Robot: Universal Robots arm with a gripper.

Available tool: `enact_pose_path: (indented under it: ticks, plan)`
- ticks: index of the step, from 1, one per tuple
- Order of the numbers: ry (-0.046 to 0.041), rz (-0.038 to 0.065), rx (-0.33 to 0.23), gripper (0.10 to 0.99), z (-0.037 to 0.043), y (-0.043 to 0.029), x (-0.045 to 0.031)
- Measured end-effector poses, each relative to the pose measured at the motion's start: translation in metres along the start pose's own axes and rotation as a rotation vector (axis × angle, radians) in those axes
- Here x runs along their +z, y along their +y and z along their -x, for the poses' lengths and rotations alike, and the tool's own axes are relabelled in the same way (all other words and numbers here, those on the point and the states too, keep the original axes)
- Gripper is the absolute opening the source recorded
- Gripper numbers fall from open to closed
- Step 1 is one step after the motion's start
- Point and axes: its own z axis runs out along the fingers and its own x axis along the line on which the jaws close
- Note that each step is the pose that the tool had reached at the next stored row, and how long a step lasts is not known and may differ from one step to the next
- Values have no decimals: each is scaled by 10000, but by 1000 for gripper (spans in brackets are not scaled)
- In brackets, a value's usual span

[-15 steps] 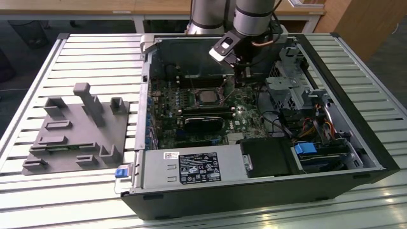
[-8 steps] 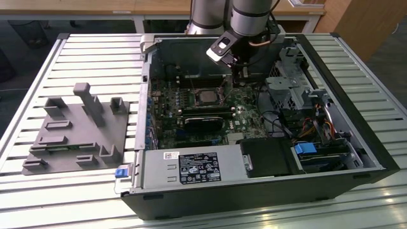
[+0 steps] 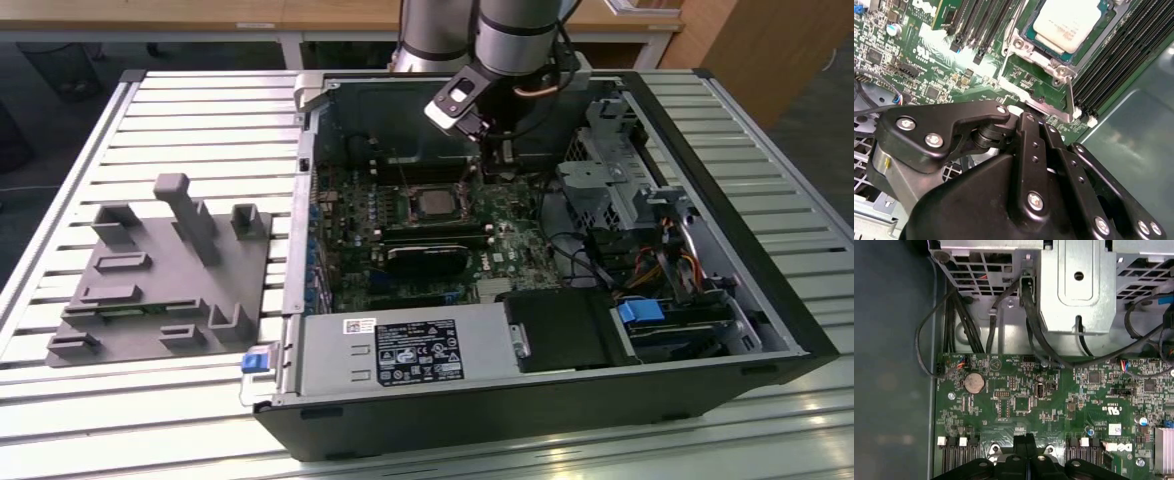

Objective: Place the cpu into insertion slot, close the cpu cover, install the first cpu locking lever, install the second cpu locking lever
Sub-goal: 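Close the cpu cover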

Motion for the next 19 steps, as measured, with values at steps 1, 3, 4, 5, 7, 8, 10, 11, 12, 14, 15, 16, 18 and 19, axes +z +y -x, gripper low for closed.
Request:
enact_pose_path:
  ticks: [1,3,4,5,7,8,10,11,12,14,15,16,18,19]
  plan:
    - [0,0,0,106,0,-9,0]
    - [0,0,0,106,0,-30,-1]
    - [0,0,0,106,0,-41,-1]
    - [0,0,0,106,0,-52,-2]
    - [0,0,1,106,0,-76,-2]
    - [0,0,0,106,0,-87,-3]
    - [-1,0,0,106,0,-114,-4]
    - [-1,-1,0,106,0,-127,-4]
    - [0,0,0,106,0,-139,-4]
    - [-1,-1,0,106,0,-166,-5]
    - [-1,0,0,106,0,-179,-5]
    - [0,0,0,106,0,-192,-6]
    - [0,0,0,106,-1,-220,-6]
    - [-1,0,0,106,-1,-237,-7]
